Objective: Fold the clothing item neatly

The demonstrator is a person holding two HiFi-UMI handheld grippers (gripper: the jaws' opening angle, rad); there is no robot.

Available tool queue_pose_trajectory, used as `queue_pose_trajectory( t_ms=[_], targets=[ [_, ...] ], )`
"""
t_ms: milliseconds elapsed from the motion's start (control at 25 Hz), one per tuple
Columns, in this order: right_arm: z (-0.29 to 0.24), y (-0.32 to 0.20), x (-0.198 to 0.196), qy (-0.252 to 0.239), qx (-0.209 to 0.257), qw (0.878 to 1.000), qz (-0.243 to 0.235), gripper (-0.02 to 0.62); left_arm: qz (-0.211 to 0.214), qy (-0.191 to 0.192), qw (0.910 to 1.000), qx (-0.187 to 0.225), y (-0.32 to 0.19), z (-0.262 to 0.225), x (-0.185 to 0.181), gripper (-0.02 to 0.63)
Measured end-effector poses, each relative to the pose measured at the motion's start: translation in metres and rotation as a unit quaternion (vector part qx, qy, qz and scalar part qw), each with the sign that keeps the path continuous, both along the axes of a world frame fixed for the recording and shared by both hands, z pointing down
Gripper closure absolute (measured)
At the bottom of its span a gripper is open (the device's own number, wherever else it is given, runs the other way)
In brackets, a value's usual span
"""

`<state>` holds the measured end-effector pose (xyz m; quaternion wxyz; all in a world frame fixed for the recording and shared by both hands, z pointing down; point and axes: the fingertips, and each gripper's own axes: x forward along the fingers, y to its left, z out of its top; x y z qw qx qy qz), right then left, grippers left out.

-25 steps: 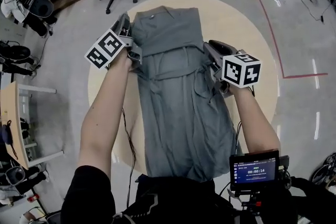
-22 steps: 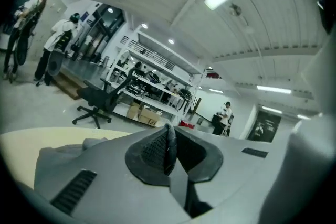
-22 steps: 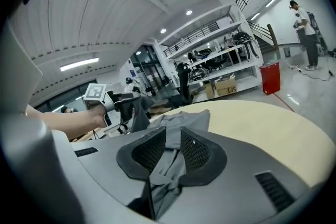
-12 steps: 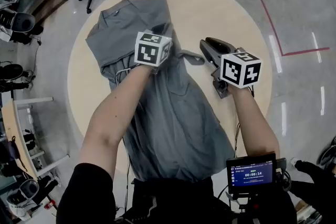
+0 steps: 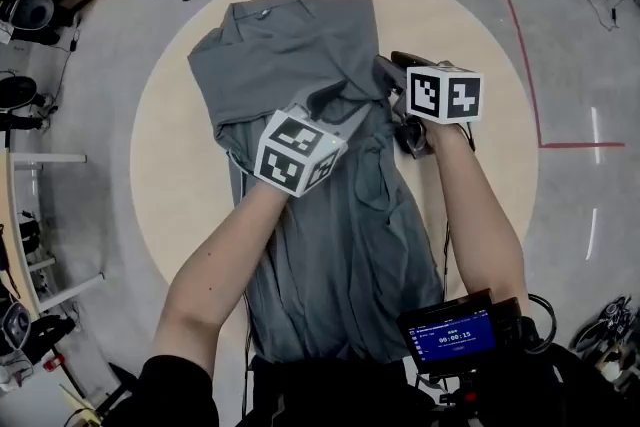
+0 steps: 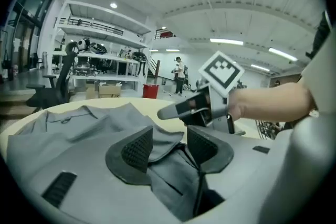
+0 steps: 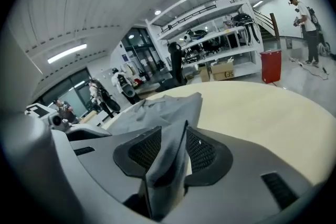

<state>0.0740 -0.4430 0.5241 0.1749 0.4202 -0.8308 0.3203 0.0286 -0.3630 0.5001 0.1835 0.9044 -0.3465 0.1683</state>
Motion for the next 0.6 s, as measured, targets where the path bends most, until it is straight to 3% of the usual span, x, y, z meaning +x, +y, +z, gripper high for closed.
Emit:
queue_pose_trajectory(
  t_ms=[200,280,360,520,600],
  targets=[
    [0.026,-0.027,-0.017,-0.014,-0.032,0.999,-0.001,0.465,-0.053,-0.026,0.9976,0.036,-0.029,-0.010,-0.074,0.419],
    [0.036,-0.032,-0.019,0.000,-0.043,0.999,-0.005,0.466,-0.091,-0.041,0.9948,0.020,-0.044,0.001,-0.109,0.419],
    [0.040,-0.038,-0.014,0.007,-0.042,0.999,0.010,0.554,-0.123,-0.056,0.9908,-0.005,-0.054,0.019,-0.141,0.419],
    [0.012,-0.069,0.005,-0.019,0.011,0.998,0.054,0.569,-0.154,-0.051,0.9857,-0.045,-0.062,0.044,-0.179,0.419],
    [0.011,-0.081,0.012,-0.015,0.023,0.998,0.064,0.569,-0.167,-0.067,0.9822,-0.053,-0.063,0.055,-0.195,0.420]
  ],
)
